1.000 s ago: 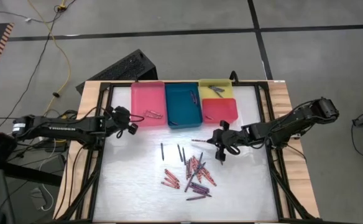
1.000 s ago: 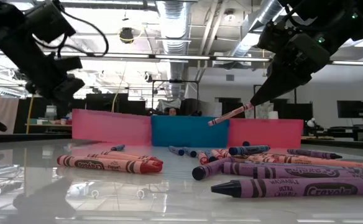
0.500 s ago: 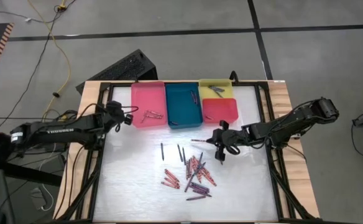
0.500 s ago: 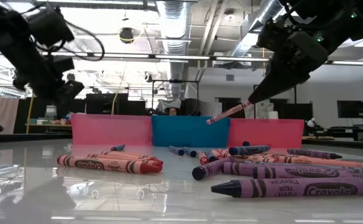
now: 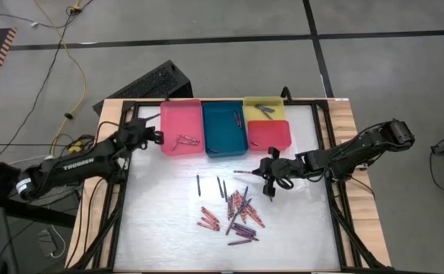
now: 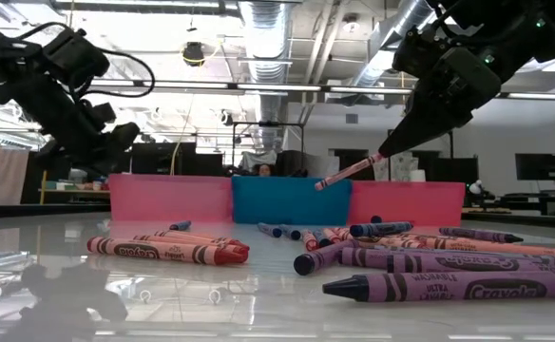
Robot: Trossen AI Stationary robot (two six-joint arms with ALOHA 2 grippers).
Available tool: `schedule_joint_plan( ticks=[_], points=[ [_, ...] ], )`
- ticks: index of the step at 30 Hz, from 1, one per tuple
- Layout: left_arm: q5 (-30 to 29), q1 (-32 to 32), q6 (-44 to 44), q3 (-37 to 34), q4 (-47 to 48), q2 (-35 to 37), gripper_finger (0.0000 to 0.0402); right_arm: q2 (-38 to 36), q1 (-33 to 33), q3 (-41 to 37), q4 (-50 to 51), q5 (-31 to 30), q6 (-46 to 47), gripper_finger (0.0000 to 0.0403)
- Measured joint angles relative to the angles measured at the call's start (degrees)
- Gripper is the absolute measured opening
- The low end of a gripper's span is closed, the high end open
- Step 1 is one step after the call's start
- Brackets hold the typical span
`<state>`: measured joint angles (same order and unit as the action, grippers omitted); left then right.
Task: Sort crayons
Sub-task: Put the pink crayon into the pink bin
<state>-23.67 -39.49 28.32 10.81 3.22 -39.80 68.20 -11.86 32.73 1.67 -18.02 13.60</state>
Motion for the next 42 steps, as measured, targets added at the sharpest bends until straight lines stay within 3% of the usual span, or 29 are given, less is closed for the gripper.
schedule_joint_plan(
  ticks=[8,15,30,42],
  points=[
    [10.9,-10.7,1.3,0.0,-5.5,-3.8,0.0000,0.0,1.0,0.0,0.0,-0.1,-0.6,0.0000],
    [17.5,-12.8,0.3,0.0,-12.6,-10.0,0.0000,0.0,1.2,0.0,-0.6,-0.1,-1.5,0.0000],
    [19.1,-12.8,-2.7,0.0,-21.8,-20.3,0.0000,0.0,1.1,0.0,-1.0,-0.1,-1.6,0.0000],
    [23.1,-12.8,-5.4,1.2,-25.0,-21.3,0.0000,0.0,1.1,0.0,-0.9,-0.1,-1.7,0.0000]
  ],
)
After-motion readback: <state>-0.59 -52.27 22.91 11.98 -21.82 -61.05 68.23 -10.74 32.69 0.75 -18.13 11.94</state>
